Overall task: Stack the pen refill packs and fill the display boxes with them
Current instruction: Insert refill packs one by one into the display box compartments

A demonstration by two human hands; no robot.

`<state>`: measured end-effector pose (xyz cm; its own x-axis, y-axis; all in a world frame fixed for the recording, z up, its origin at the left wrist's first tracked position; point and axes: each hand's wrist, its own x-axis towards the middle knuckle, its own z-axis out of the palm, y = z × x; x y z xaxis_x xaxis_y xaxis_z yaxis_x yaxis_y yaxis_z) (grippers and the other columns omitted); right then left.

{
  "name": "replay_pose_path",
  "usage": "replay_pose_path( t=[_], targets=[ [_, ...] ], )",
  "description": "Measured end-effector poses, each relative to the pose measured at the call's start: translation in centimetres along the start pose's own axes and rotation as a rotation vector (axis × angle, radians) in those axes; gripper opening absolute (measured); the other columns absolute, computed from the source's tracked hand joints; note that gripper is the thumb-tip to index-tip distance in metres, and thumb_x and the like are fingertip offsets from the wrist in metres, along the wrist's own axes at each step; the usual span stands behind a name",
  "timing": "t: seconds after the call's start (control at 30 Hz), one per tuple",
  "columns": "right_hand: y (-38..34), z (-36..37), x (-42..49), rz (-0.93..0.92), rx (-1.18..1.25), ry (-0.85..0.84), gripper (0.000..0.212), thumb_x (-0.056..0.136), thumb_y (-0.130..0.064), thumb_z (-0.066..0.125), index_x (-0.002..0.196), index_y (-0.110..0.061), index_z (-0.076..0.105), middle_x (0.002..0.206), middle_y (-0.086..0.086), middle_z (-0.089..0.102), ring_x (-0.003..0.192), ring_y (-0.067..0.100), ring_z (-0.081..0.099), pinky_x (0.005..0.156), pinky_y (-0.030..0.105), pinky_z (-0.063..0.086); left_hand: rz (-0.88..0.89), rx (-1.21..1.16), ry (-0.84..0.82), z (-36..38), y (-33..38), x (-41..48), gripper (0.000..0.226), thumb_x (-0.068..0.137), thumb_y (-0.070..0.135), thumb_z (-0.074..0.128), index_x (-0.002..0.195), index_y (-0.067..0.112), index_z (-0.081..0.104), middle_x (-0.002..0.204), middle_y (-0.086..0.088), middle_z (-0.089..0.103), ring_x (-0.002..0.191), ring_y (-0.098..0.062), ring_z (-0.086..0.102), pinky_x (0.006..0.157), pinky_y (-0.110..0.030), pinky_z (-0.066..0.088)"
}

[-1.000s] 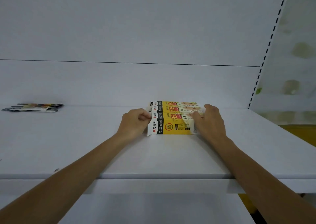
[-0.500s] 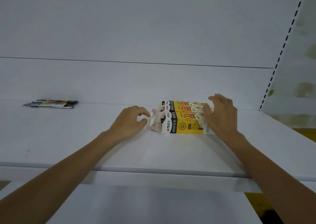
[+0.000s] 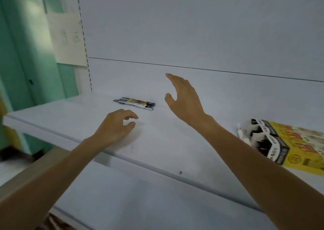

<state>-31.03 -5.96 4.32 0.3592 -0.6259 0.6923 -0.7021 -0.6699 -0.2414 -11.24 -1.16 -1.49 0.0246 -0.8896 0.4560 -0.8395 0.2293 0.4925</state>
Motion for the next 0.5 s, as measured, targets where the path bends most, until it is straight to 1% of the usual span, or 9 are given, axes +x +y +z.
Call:
replay_pose_path(
  t=[0.1,0.2,0.33,0.4,0.43,0.5],
  targets=[
    [-1.9,4.6,2.2,-0.022,0.004,-0.090,0.053,0.092,-0.016,0.047,0.143,-0.016,0.031,0.147,0.001,0.035,0.132,0.020,0.032,0.106,0.033,0.026,-0.047,0.000,0.024,-2.2,-5.1,1.3,0.019,0.086,0.009,0.060,0.103,0.014,0.066,0.109,-0.005,0.064,0.096,-0.015,0.056,0.082,-0.020,0.035],
    [-1.9,8.6,5.3,0.032,-0.014,-0.126,0.052,0.092,-0.018,0.047,0.142,-0.016,0.034,0.147,0.001,0.035,0.132,0.019,0.032,0.107,0.034,0.029,-0.059,-0.006,0.015,-3.8,-9.9,3.6,0.019,0.085,0.008,0.061,0.103,0.014,0.066,0.107,-0.005,0.064,0.093,-0.013,0.055,0.081,-0.020,0.035],
    [-0.8,13.0,9.2,0.190,-0.022,-0.145,0.051,0.091,-0.019,0.049,0.140,-0.014,0.035,0.143,0.004,0.040,0.130,0.020,0.036,0.107,0.036,0.031,-0.030,-0.034,-0.052,-5.3,-15.3,8.2,0.018,0.086,0.010,0.060,0.103,0.016,0.064,0.103,0.002,0.062,0.094,-0.012,0.055,0.076,-0.017,0.035],
    [0.1,14.9,10.2,0.274,-0.044,-0.164,0.052,0.090,-0.019,0.050,0.139,-0.013,0.035,0.141,0.005,0.042,0.127,0.021,0.041,0.105,0.036,0.033,-0.016,-0.068,-0.095,-5.6,-17.3,10.8,0.017,0.086,0.012,0.060,0.101,0.020,0.063,0.100,0.005,0.062,0.092,-0.011,0.056,0.070,-0.010,0.037],
    [0.7,15.8,10.7,0.323,-0.056,-0.188,0.051,0.090,-0.020,0.051,0.139,-0.013,0.036,0.139,0.006,0.044,0.126,0.021,0.043,0.103,0.035,0.035,-0.005,-0.072,-0.120,-5.5,-18.1,12.1,0.017,0.086,0.013,0.060,0.101,0.021,0.062,0.099,0.006,0.062,0.092,-0.011,0.056,0.069,-0.007,0.036],
    [1.6,17.1,11.0,0.461,-0.025,-0.263,0.045,0.091,-0.025,0.051,0.133,-0.012,0.043,0.135,0.006,0.049,0.122,0.022,0.045,0.097,0.033,0.037,0.019,-0.063,-0.176,-4.9,-19.2,14.3,0.018,0.086,0.014,0.060,0.103,0.021,0.061,0.101,0.006,0.061,0.095,-0.012,0.056,0.073,-0.013,0.037]
  ],
)
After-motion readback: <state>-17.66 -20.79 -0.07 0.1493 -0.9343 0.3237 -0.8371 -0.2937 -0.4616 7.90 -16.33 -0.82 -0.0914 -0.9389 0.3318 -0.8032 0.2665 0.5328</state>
